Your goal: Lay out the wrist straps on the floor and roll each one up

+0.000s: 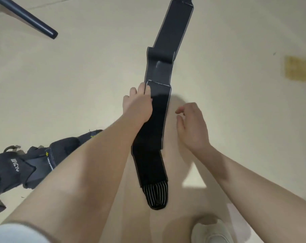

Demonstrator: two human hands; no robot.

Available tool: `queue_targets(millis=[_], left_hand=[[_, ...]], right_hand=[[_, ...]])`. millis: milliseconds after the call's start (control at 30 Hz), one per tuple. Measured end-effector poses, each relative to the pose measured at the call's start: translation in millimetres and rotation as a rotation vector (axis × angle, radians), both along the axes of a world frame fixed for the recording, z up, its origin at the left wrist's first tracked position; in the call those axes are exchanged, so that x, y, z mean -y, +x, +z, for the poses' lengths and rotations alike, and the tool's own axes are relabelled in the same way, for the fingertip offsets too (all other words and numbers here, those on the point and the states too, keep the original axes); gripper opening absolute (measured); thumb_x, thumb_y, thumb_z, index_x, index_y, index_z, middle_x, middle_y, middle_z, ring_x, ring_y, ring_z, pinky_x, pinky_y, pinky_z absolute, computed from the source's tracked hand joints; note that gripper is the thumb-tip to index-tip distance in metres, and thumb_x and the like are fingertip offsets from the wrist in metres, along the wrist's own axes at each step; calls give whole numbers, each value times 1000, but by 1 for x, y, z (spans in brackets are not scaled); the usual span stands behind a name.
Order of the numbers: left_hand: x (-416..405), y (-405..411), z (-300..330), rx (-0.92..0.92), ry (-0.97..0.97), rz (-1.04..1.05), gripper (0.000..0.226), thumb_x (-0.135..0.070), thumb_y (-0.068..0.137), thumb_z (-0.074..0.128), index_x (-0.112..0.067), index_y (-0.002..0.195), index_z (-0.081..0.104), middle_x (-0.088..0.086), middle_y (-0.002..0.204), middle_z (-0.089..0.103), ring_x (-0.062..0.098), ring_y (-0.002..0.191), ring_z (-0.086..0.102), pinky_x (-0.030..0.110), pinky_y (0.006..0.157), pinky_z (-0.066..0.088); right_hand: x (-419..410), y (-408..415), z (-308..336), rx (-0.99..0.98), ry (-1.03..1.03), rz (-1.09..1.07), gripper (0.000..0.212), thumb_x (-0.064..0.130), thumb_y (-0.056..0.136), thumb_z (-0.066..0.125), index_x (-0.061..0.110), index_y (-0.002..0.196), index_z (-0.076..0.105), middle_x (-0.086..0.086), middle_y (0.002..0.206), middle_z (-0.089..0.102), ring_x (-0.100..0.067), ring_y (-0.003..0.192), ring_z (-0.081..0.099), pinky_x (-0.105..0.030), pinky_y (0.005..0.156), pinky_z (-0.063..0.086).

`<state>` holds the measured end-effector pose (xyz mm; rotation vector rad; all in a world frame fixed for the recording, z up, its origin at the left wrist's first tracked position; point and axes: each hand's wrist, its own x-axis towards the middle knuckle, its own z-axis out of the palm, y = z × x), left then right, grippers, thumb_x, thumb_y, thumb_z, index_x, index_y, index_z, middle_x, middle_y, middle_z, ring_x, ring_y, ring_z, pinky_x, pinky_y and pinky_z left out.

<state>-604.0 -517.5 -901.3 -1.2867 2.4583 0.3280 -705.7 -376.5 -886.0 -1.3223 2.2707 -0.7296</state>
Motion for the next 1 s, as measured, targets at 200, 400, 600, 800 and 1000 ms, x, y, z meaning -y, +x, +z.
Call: queue_targets(millis=[200, 400, 600, 800, 1000], left_hand=[[6, 20, 21, -116, 274, 50, 64, -33, 99, 36, -19, 152, 2, 0, 159, -6, 26, 142, 9, 41, 109, 25], [-100, 102, 23, -624, 83, -388, 31, -15, 86, 41, -2, 97, 66, 15, 98, 61, 35, 82, 59, 43, 68, 52], [-169, 160, 3, -429, 554, -268, 27, -13, 94, 42, -8, 117, 55, 8, 115, 58, 26, 109, 52, 34, 92, 40], [-185, 173, 18, -486, 674, -73, 21, -14, 98, 41, -8, 116, 51, 7, 98, 58, 23, 89, 52, 29, 74, 34], [-192, 165, 5, -427, 395, -171, 50, -8, 90, 55, -9, 137, 39, 9, 147, 29, 27, 122, 45, 31, 97, 38]], right_hand=[[-71, 67, -3, -180, 22, 720, 22, 36, 82, 57, 15, 81, 64, -1, 85, 60, -20, 74, 59, -29, 68, 48], [-123, 89, -15, -317, 295, 879, 72, 55, 43, 80, 15, 102, 66, -5, 110, 64, -24, 105, 61, -34, 94, 48], [-132, 116, -6, -124, 287, 718, 18, 13, 82, 43, 9, 84, 59, -8, 77, 63, -26, 69, 60, -32, 60, 48], [-137, 126, 7, 231, 396, 328, 13, 20, 93, 53, 15, 89, 41, 0, 86, 48, -18, 77, 43, -29, 64, 28], [-131, 123, -1, 103, 491, 46, 23, 17, 87, 59, 17, 100, 41, 4, 98, 47, -22, 81, 53, -35, 71, 43]])
